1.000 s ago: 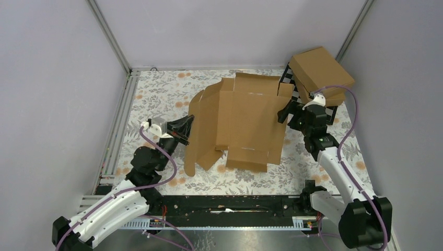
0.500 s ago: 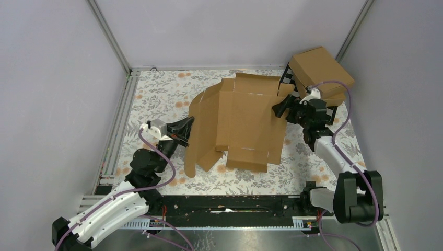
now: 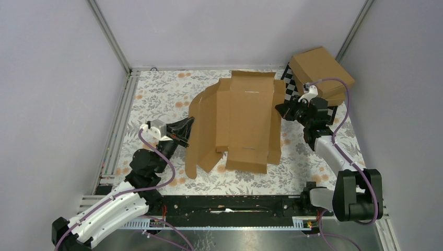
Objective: Fold the paper box
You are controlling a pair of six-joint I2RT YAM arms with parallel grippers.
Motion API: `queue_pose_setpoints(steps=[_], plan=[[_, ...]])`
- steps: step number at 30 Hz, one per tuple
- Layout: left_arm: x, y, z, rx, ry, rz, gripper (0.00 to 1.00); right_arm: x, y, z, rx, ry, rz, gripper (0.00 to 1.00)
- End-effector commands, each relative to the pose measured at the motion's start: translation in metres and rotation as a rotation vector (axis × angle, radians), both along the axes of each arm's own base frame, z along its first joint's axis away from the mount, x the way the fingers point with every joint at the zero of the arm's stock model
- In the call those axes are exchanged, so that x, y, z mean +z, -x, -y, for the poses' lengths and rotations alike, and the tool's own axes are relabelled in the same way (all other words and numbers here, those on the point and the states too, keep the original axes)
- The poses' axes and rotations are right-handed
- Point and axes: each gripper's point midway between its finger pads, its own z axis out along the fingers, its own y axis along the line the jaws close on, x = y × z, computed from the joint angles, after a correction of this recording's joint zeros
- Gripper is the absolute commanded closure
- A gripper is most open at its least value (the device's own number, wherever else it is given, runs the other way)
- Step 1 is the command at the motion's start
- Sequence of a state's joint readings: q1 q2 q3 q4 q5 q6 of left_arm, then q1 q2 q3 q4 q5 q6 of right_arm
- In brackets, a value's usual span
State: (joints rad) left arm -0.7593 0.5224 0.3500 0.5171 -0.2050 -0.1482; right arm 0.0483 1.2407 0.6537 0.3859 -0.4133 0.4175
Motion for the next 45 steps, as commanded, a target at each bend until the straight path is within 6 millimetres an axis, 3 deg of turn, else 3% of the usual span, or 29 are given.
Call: queue_pose_setpoints(steps=[1,4,7,11,13,15,19,22,24,29,33,36,39,43,45], plan=[[0.000,0.001,-0.001,0.004,-0.002,0.009,1.00,0.047,-0.007,-0.002,0.017,-0.011,0.155,1.00],[0.004,-0.002,-0.001,0.016,0.007,0.009,1.00,0.070,-0.019,-0.002,-0.004,-0.045,0.198,1.00],[0.014,-0.008,-0.001,0.042,0.013,0.019,1.00,0.100,-0.032,-0.017,0.015,-0.076,0.259,1.00],[0.029,-0.020,-0.007,0.113,0.026,0.024,1.00,0.132,-0.038,-0.045,0.044,0.043,0.426,1.00],[0.033,-0.027,-0.012,0.160,0.029,0.019,1.00,0.139,-0.035,-0.050,0.018,0.103,0.518,1.00],[0.035,-0.032,-0.014,0.188,0.029,0.016,1.00,0.135,-0.032,-0.045,-0.025,0.128,0.572,1.00],[0.018,-0.036,-0.015,0.214,0.025,-0.001,1.00,0.092,-0.021,-0.036,-0.053,0.170,0.589,1.00],[-0.008,-0.038,-0.018,0.229,0.014,-0.047,1.00,0.057,-0.014,-0.036,-0.035,0.206,0.578,1.00],[-0.026,-0.039,-0.021,0.246,0.012,-0.089,0.99,0.045,-0.013,-0.035,-0.036,0.215,0.581,1.00],[-0.055,-0.038,-0.036,0.309,0.045,-0.200,0.86,0.033,-0.009,-0.048,0.065,0.252,0.606,1.00],[-0.064,-0.037,-0.047,0.358,0.079,-0.276,0.75,0.029,-0.004,-0.058,0.138,0.273,0.625,1.00],[-0.066,-0.037,-0.056,0.408,0.090,-0.326,0.50,0.030,0.001,-0.063,0.179,0.279,0.649,1.00],[-0.056,-0.044,-0.066,0.458,0.116,-0.339,0.22,0.035,0.004,-0.065,0.192,0.268,0.659,1.00],[-0.026,-0.070,-0.066,0.460,0.093,-0.347,0.05,0.040,0.009,-0.065,0.199,0.255,0.665,1.00],[-0.020,-0.086,-0.067,0.464,0.084,-0.366,0.04,0.042,0.011,-0.065,0.199,0.251,0.668,1.00]])
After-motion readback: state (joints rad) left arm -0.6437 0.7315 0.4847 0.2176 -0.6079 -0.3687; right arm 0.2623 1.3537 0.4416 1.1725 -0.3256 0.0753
